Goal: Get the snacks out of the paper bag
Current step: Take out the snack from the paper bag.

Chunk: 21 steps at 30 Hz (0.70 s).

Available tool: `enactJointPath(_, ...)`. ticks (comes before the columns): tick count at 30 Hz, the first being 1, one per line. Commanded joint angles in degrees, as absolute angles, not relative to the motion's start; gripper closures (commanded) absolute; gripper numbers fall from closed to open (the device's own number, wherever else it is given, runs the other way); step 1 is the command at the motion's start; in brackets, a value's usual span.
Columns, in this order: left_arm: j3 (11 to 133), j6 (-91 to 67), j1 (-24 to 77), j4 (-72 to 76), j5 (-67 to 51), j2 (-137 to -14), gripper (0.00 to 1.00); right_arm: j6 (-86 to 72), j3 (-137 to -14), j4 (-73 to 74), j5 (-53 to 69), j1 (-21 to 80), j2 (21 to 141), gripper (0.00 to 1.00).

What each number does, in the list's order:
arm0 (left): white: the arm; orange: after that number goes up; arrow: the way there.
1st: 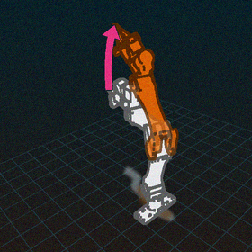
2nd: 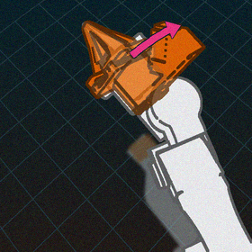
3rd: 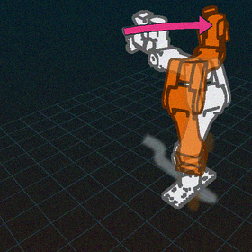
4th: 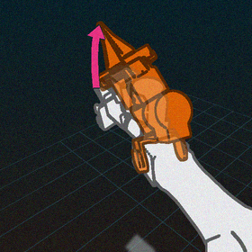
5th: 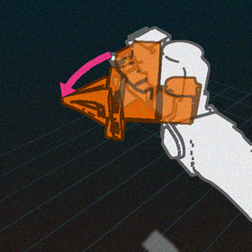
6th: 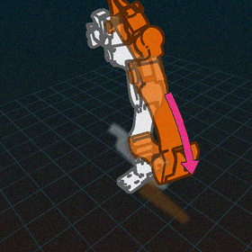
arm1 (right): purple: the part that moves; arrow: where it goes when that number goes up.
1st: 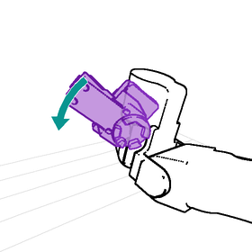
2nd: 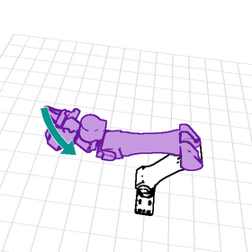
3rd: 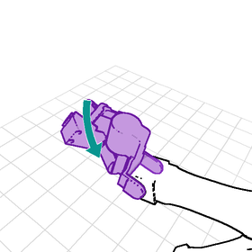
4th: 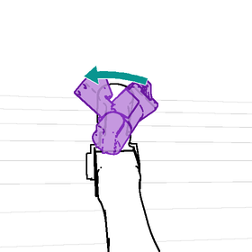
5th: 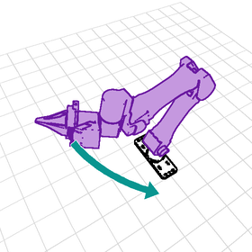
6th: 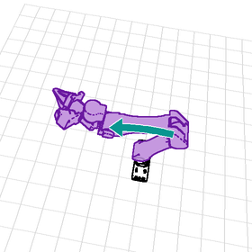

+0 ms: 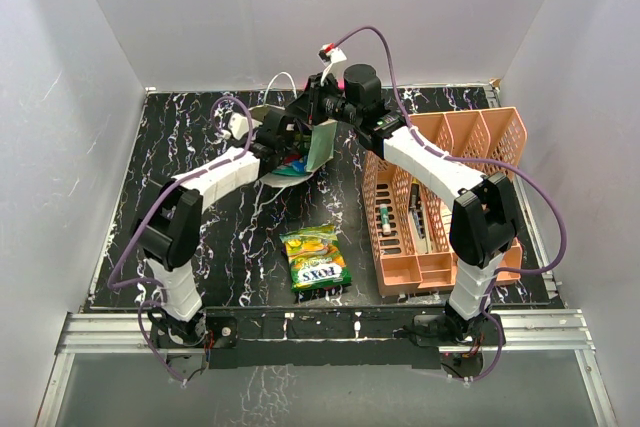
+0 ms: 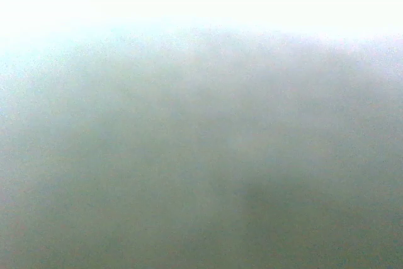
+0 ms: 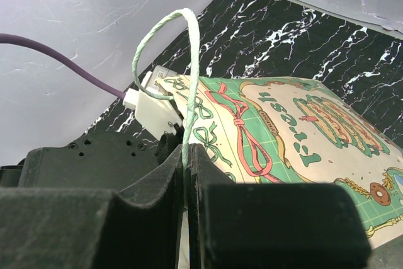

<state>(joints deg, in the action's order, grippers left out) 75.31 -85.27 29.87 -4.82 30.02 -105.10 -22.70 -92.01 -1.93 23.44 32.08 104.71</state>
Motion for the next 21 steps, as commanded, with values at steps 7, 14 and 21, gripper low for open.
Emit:
enactJointPath(7, 70.1, -81.61, 29.29, -0.72, 29.72, -88.95, 1.0, -21.06, -92.0, -5.01, 21.05, 31.67, 100.69, 0.93)
enactJointPath(14, 65.26, -80.2, 28.09, 1.49, 25.38, -79.21, 1.0, -20.18, -91.11, -4.83, 19.89, 31.44, 100.42, 0.93)
enactJointPath(21, 62.2, -72.7, 27.13, -0.09, 17.55, -65.74, 1.0, -19.88, -90.49, -4.75, 19.37, 31.23, 98.36, 0.93)
